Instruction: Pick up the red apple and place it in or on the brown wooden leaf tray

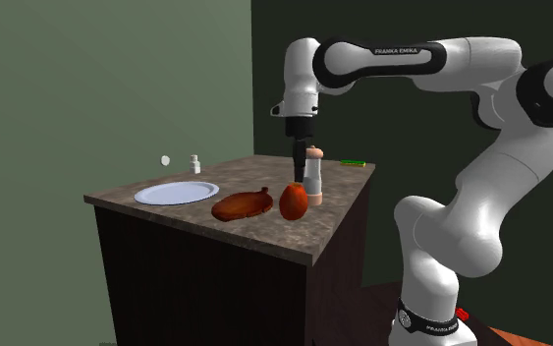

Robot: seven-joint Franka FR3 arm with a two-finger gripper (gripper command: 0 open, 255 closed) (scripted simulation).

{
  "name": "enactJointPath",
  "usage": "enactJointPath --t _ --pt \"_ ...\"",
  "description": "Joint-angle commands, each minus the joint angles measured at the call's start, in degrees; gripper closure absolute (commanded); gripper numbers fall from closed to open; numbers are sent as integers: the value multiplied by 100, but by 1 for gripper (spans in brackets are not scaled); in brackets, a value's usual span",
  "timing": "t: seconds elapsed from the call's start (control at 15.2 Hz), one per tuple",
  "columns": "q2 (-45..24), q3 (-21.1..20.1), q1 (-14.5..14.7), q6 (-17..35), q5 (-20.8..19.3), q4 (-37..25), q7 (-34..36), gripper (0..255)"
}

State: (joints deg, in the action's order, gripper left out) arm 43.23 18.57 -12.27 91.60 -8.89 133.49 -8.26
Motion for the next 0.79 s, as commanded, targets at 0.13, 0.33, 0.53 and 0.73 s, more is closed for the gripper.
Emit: enactJointPath --t 0.13,0.33,0.53,0.73 --pt "71 129 -108 171 -100 276 -29 0" --pt "108 157 -126 386 -132 529 -19 0" --pt "123 173 -135 500 -149 659 -14 0" --pt "123 173 -135 501 -149 658 -14 0"
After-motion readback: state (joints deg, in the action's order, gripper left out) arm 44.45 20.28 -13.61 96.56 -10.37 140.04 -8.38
